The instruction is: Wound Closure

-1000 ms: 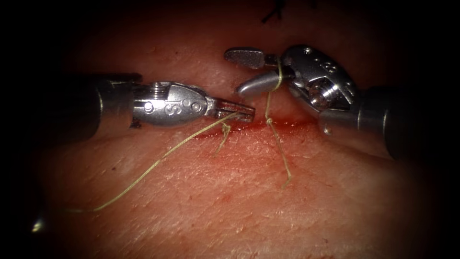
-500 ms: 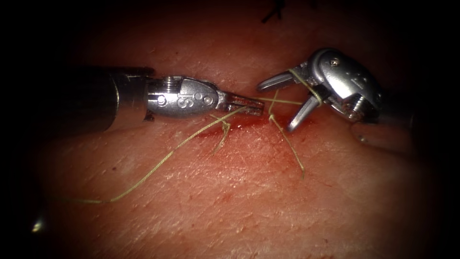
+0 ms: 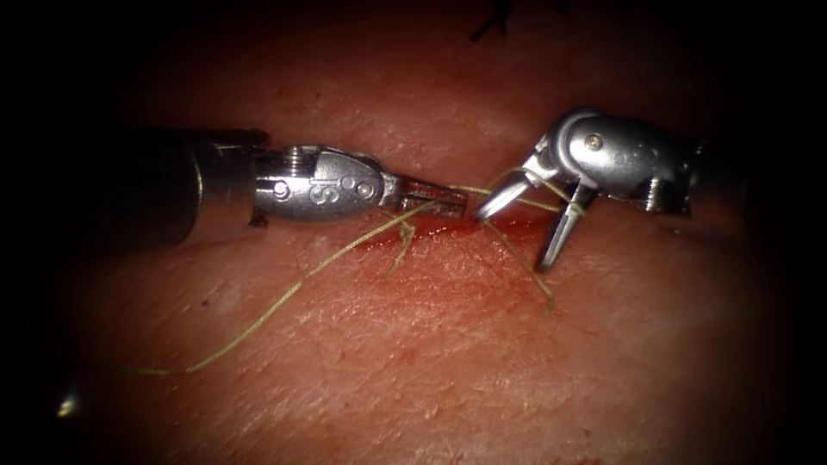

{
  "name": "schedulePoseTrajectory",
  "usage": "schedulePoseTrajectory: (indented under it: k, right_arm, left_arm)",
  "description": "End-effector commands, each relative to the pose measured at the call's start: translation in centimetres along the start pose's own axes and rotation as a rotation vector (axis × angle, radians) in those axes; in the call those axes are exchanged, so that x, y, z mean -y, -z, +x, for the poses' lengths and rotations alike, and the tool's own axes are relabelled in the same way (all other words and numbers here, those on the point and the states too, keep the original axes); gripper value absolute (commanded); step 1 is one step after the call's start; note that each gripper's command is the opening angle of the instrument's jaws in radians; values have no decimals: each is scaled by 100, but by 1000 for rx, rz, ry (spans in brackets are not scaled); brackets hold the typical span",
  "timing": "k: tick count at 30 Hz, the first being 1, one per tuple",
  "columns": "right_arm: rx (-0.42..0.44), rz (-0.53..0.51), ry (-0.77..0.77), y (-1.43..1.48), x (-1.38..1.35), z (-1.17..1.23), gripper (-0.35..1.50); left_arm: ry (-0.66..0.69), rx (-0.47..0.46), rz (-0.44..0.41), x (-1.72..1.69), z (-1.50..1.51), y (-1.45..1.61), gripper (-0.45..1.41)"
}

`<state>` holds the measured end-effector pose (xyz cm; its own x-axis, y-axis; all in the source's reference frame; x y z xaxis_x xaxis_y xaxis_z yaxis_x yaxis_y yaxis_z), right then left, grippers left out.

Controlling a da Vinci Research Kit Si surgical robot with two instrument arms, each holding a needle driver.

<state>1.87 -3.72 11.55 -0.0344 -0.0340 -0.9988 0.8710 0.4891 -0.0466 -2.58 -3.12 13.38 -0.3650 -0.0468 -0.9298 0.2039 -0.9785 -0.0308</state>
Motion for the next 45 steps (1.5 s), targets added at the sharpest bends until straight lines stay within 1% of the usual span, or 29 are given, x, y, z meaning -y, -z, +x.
schedulePoseTrajectory:
  k: [1, 2, 4, 8, 18, 22, 27, 31, 34, 42, 44, 45]
  right_arm:
    - [39, 33, 19, -5, -9, -10, 67]
    - [54, 48, 24, -8, -9, -11, 73]
    - [76, 73, 46, -13, -7, -14, 76]
    - [104, 104, 58, -22, -2, -19, 78]
    - [166, 207, 75, -21, 0, -19, 86]
    - [168, 263, 84, -24, -4, -19, 89]
    - [174, 330, 118, -27, -5, -20, 89]
    - [177, 354, 121, -38, -1, -22, 89]
    - [177, 396, 112, -43, 5, -22, 89]
    - [189, 482, 80, -49, 12, -30, 76]
    - [195, 495, 72, -51, 14, -31, 64]
    - [198, 501, 68, -51, 15, -33, 49]
  left_arm:
    - [-2, 1, -3, 3, -3, -7, -45]
    - [-2, 0, -3, 3, -2, -7, -45]
    - [-1, 0, -4, 3, -1, -7, -45]
    - [-2, 1, -7, 1, 2, -8, -45]
    - [-1, 2, -10, -3, 6, -8, -45]
    - [-2, 1, -11, -3, 7, -9, -45]
    - [4, 0, -12, -2, 7, -8, -45]
    - [4, 0, -12, -3, 7, -8, -45]
    - [10, -1, -14, -2, 6, -6, -45]
    - [9, -3, -17, -3, 6, -3, -45]
    - [15, -4, -17, -3, 6, -3, -45]
    - [15, -4, -18, -3, 6, -3, -45]
